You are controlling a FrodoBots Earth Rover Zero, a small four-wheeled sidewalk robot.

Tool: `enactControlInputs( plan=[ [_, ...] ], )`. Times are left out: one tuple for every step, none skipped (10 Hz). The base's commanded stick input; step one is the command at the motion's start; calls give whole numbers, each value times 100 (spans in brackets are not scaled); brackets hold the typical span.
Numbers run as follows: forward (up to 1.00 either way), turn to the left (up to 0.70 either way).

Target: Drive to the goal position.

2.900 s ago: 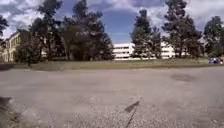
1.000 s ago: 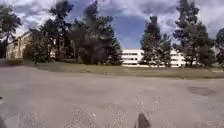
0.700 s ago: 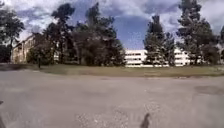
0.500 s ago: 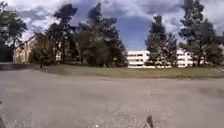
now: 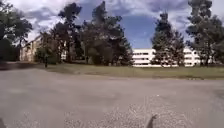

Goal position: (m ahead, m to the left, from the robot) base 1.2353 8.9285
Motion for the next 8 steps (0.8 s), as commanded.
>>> enactControlInputs(
  plan=[
    [0,45],
    [0,45],
    [0,45],
    [0,45],
    [0,45],
    [0,45],
    [0,45],
    [0,45]
  ],
)
